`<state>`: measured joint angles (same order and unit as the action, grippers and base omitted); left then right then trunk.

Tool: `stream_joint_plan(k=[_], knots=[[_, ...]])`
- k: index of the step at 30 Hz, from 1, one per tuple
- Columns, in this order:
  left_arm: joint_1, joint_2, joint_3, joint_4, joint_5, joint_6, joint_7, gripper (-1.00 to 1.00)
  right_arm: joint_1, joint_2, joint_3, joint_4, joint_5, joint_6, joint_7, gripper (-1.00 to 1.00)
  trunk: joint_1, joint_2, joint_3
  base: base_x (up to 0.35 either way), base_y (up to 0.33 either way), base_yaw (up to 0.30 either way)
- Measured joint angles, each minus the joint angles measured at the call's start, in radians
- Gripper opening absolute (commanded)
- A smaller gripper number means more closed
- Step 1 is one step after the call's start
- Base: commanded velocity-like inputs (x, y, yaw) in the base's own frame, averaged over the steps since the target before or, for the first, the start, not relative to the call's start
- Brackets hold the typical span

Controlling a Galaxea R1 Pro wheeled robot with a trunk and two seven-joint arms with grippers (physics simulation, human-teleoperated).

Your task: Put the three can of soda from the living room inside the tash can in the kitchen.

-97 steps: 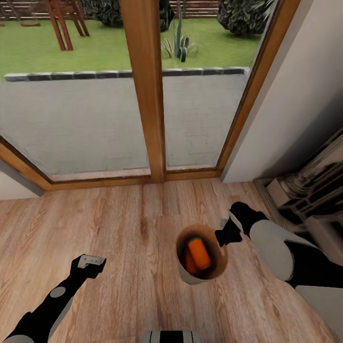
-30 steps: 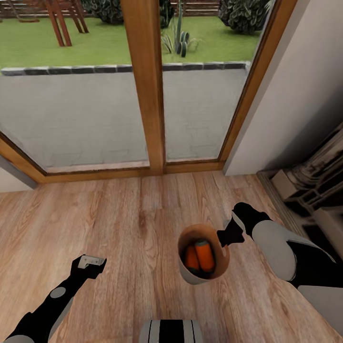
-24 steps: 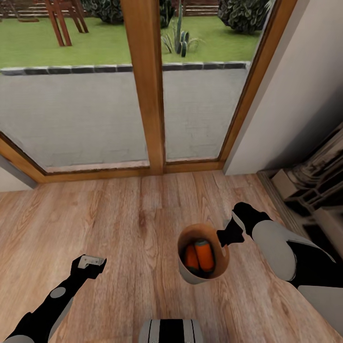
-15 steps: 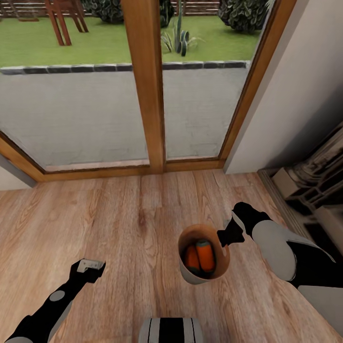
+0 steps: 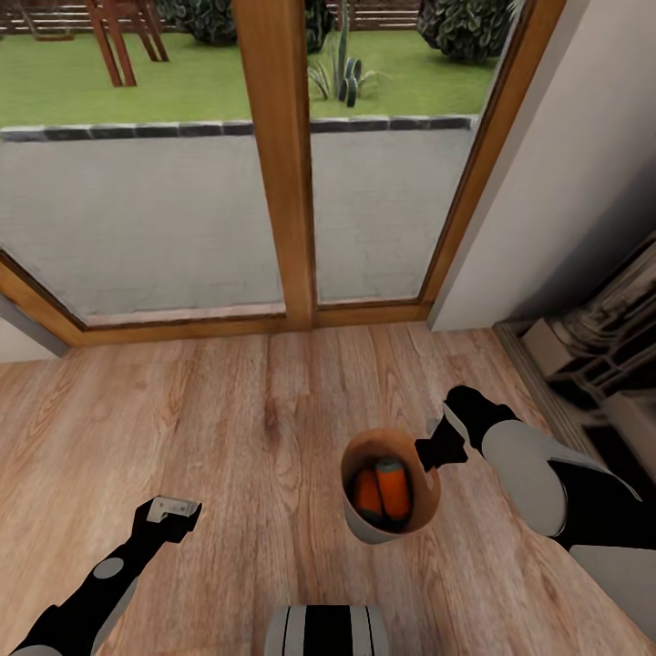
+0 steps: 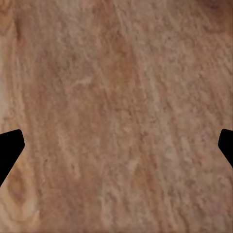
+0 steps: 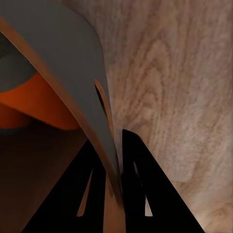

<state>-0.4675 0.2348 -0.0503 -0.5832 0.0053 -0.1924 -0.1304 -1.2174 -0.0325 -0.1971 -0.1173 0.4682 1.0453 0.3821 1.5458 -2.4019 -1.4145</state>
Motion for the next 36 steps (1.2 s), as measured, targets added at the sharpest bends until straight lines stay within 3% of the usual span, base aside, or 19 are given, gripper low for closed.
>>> stream_joint_plan(k=[3,15,28,36], knots=[[0.001,0.0,0.001,-0.001,-0.001,0.0,0.0,1.0,-0.013,0.0,0.028,0.012,-0.017,0.002,0.003,-1.0,0.007,-0.021,-0.009,0.0,0.0,0.0],[0.001,0.001,0.002,-0.011,0.003,0.001,0.0,1.0,-0.01,0.0,0.028,0.009,-0.018,0.002,0.003,-1.0,0.006,-0.028,-0.012,0.0,0.0,0.0],[0.001,0.002,0.008,-0.112,0.004,0.012,0.0,1.0,-0.011,0.002,0.029,0.01,-0.019,0.002,-0.002,-1.0,0.006,-0.028,-0.012,0.0,0.0,0.0],[0.002,0.002,0.008,-0.14,0.036,0.016,-0.001,1.0,-0.008,0.003,0.025,0.01,-0.015,0.002,-0.002,-1.0,0.006,-0.049,-0.022,0.0,0.0,0.0]])
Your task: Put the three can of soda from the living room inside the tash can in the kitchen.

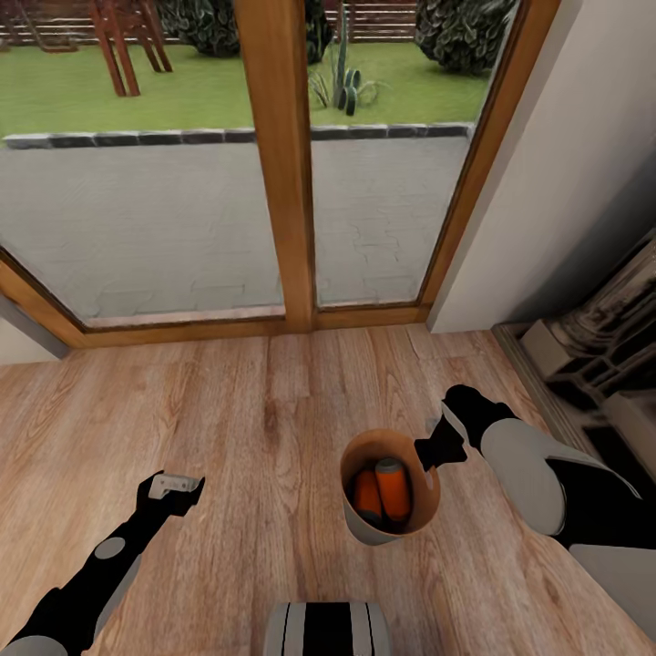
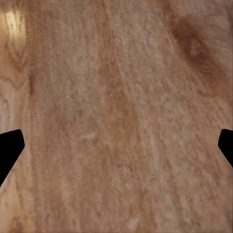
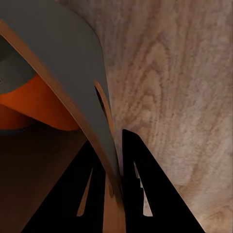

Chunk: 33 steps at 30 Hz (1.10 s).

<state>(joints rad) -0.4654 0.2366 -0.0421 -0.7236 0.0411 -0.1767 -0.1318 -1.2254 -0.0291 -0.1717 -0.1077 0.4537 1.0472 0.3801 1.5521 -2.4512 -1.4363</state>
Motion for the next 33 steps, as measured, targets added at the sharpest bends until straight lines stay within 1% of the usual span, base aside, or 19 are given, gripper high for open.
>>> stream_joint_plan(k=[3,9,15,16,17,18,33], knots=[[0.0,0.0,0.0,0.0,0.002,0.0,0.0,1.0,0.0,0.002,-0.004,-0.001,0.006,0.0,-0.001,-1.0,0.0,0.0,0.0,0.0,0.0,0.0],[0.0,0.0,0.0,0.006,0.003,0.0,0.0,1.0,0.0,0.002,0.001,-0.001,0.001,0.0,-0.002,-1.0,0.0,0.0,0.0,0.0,0.0,0.0],[0.0,0.0,0.0,0.009,0.002,-0.001,0.0,1.0,0.001,0.003,-0.002,-0.002,0.005,0.0,-0.002,-1.0,-0.001,0.0,0.0,0.0,0.0,0.0],[0.0,0.0,0.0,0.009,0.002,-0.001,0.0,1.0,0.001,0.003,-0.004,-0.002,0.007,0.0,-0.002,1.0,-0.001,0.0,0.0,0.0,0.0,0.0],[-0.001,0.0,-0.001,0.01,0.002,-0.001,0.0,1.0,0.013,0.003,-0.044,-0.014,-0.011,0.0,-0.001,1.0,0.017,0.0,-0.001,0.0,0.0,0.0],[-0.001,0.0,-0.001,0.01,0.002,-0.001,0.0,1.0,0.014,0.003,-0.044,-0.014,-0.01,0.0,-0.001,1.0,0.021,0.0,-0.001,0.0,0.0,0.0],[-0.001,0.0,-0.001,0.01,0.002,-0.001,0.001,1.0,0.014,0.001,-0.046,-0.014,-0.016,0.0,0.0,1.0,0.021,0.0,-0.001,0.0,0.0,0.0]])
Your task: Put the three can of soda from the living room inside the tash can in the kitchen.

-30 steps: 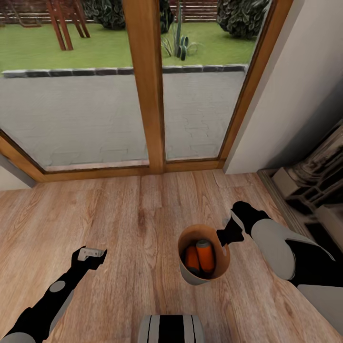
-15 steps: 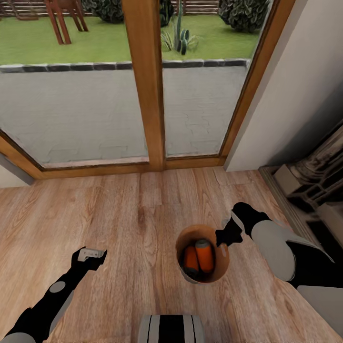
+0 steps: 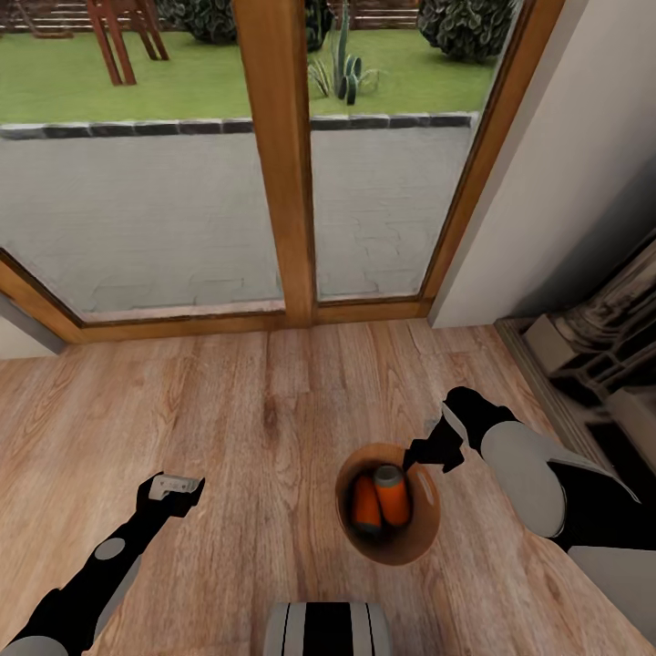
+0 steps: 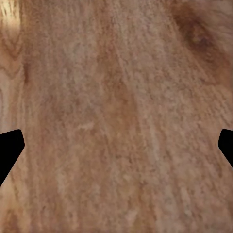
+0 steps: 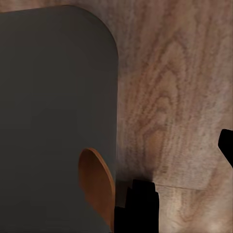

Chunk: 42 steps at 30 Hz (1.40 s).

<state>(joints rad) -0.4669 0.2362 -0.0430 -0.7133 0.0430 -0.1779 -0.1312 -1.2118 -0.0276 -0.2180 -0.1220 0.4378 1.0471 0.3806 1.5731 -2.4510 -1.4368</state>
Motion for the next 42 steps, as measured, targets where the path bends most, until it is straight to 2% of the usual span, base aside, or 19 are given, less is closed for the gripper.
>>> stream_joint_plan(k=[12,42], knots=[[0.0,0.0,0.0,0.001,0.0,0.0,0.001,1.0,0.0,-0.001,-0.001,0.001,0.0,0.0,0.0,1.0,0.0,0.0,0.0,0.0,0.0,0.0],[-0.001,-0.002,-0.001,0.016,-0.006,0.015,0.001,1.0,0.008,-0.004,0.003,-0.007,0.011,0.0,-0.006,1.0,-0.115,0.21,0.094,0.0,0.0,0.0]])
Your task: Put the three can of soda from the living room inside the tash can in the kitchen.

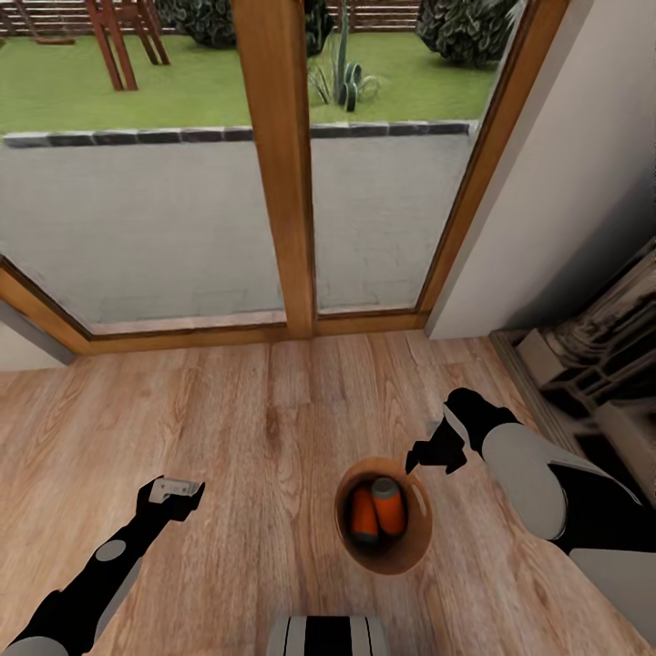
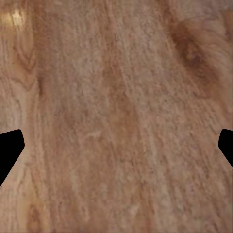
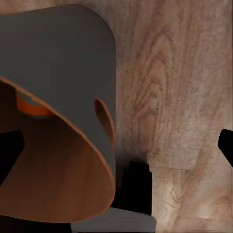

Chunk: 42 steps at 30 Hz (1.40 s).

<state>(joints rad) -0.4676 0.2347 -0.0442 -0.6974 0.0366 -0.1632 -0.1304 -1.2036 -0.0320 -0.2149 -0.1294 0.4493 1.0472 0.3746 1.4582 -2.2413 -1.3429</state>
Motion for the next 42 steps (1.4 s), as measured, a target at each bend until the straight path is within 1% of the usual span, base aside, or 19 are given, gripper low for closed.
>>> stream_joint_plan(k=[8,13,21,24,25,28,29,31,32,35,40,41,42], knots=[[0.0,0.0,0.0,0.007,-0.002,0.002,0.0,1.0,0.001,0.003,0.0,-0.001,0.0,0.0,-0.002,1.0,-0.031,0.056,0.025,0.0,0.0,0.0],[0.0,0.0,0.001,0.057,-0.002,0.004,0.0,1.0,0.001,0.002,0.001,-0.001,0.0,0.0,-0.004,1.0,-0.05,0.091,0.041,0.0,0.0,0.0],[-0.001,0.0,0.0,0.09,-0.004,0.005,0.0,1.0,0.017,-0.002,0.003,-0.001,0.002,0.0,-0.027,1.0,-0.08,0.147,0.066,0.0,0.0,0.0],[-0.001,0.0,-0.001,0.103,-0.004,0.005,0.0,1.0,0.033,-0.009,0.004,-0.002,0.002,0.0,-0.037,1.0,-0.092,0.168,0.075,0.0,0.0,0.0],[-0.001,0.0,-0.001,0.11,-0.005,0.005,0.0,1.0,0.045,-0.017,0.005,-0.002,0.004,0.0,-0.041,1.0,-0.096,0.175,0.078,0.0,0.0,0.0],[-0.001,0.0,-0.002,0.123,-0.006,0.005,0.0,1.0,0.062,-0.03,0.005,-0.002,0.003,0.0,-0.044,1.0,-0.107,0.196,0.088,0.0,0.0,0.0],[-0.001,0.0,-0.003,0.136,-0.007,0.005,0.0,1.0,0.073,-0.037,0.006,-0.002,0.004,0.0,-0.045,1.0,-0.111,0.203,0.091,0.0,0.0,0.0],[-0.002,0.0,-0.003,0.156,-0.007,0.005,0.001,1.0,0.084,-0.041,0.005,-0.002,0.003,0.0,-0.045,1.0,-0.119,0.217,0.097,0.0,0.0,0.0],[-0.002,0.0,-0.004,0.178,-0.007,0.005,0.001,1.0,0.095,-0.044,0.008,-0.002,0.003,-0.012,-0.045,1.0,-0.123,0.224,0.1,0.0,0.0,0.0],[-0.002,0.0,-0.004,0.211,-0.006,0.005,0.001,1.0,0.11,-0.046,0.023,-0.003,0.003,-0.039,-0.045,1.0,-0.134,0.245,0.11,0.0,0.0,0.0],[-0.002,0.0,-0.005,0.236,-0.006,0.003,0.0,1.0,0.146,-0.051,0.063,-0.003,0.004,-0.09,-0.042,1.0,-0.153,0.28,0.125,0.0,0.0,0.0],[-0.002,0.001,-0.004,0.243,-0.007,0.002,-0.001,1.0,0.182,-0.065,0.092,-0.003,0.006,-0.146,-0.039,1.0,-0.157,0.287,0.128,0.0,0.0,0.0],[-0.002,0.001,-0.004,0.244,-0.007,0.001,-0.001,1.0,0.193,-0.069,0.098,-0.003,0.004,-0.161,-0.038,1.0,-0.161,0.294,0.132,0.0,0.0,0.0]])
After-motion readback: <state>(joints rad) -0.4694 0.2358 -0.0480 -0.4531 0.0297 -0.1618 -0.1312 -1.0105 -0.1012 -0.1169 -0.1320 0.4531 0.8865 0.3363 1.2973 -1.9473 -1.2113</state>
